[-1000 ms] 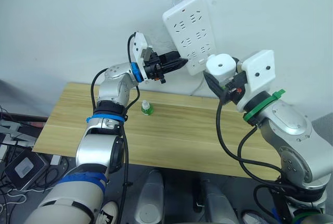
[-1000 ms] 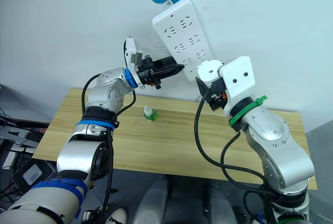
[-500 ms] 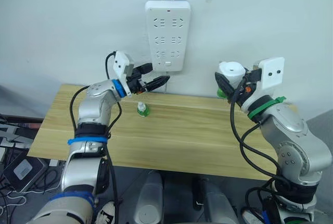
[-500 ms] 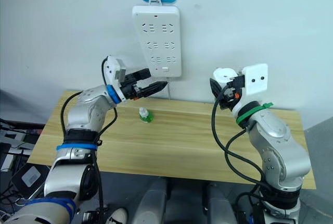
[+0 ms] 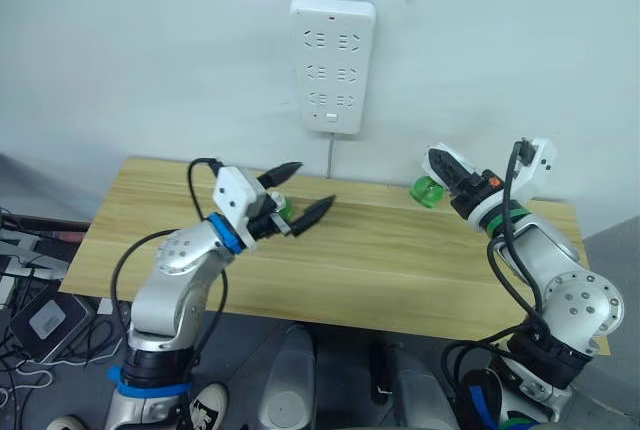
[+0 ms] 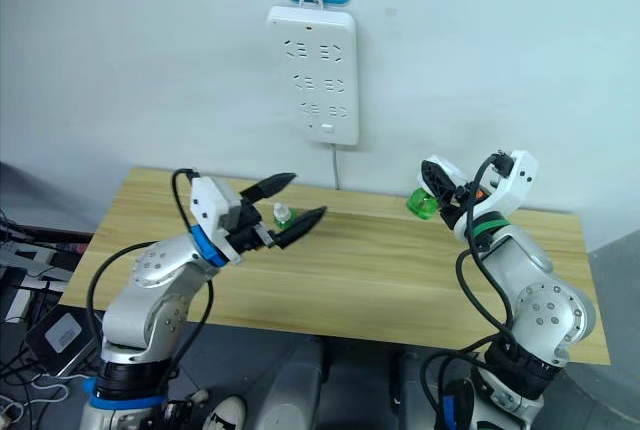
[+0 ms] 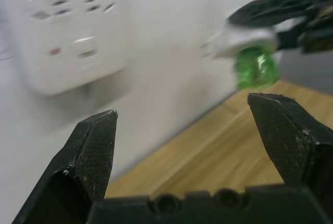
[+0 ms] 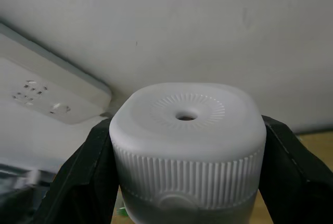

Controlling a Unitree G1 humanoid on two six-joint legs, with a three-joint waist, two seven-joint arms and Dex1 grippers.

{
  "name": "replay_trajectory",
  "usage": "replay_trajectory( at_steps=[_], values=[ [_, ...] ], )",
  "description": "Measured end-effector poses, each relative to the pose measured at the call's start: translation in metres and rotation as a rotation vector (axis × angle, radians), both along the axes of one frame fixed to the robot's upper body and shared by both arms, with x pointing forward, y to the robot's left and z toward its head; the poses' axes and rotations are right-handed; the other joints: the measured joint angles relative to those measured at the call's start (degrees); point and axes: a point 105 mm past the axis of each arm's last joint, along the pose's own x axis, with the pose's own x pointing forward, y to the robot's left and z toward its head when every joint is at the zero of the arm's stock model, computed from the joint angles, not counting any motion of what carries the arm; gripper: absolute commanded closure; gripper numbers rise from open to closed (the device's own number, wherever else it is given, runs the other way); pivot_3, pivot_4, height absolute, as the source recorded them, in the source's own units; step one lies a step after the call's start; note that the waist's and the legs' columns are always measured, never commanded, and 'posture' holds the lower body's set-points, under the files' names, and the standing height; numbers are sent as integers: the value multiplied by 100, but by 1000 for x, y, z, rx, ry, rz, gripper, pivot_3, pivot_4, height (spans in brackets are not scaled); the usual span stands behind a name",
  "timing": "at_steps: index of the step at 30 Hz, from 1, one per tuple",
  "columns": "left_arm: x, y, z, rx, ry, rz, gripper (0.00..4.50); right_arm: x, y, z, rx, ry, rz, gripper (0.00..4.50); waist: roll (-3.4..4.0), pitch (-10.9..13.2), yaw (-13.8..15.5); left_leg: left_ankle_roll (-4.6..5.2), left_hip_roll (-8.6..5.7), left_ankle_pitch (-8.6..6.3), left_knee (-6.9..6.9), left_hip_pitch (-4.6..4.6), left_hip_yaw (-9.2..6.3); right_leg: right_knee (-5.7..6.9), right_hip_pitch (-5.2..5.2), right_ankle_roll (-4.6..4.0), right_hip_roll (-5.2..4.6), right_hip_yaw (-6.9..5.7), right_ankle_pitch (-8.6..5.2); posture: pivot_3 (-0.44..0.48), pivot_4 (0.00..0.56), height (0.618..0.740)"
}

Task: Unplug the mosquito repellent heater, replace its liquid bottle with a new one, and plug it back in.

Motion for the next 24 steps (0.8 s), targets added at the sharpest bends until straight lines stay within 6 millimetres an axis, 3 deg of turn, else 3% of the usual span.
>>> replay_trajectory(
  at_steps=[4,8,24],
  values=[
    [-12,-55,-2,-98,43,-138,25,-1,-3,-2,171,57,-2,1410,0,0,-13,1,-10,0,3,-3,21,-8,-1,10,-7,21,5,358,315,740],
    [2,-74,-9,-165,93,-92,25,-3,-2,6,266,70,-9,1410,0,0,-69,3,-4,-1,-1,-2,19,-7,-5,10,2,20,5,345,304,740],
    [14,-83,-16,-186,98,-61,25,-9,9,15,307,112,47,1410,-1,0,-195,2,-5,-1,1,-5,19,-7,-5,10,5,23,5,340,299,740]
  ],
)
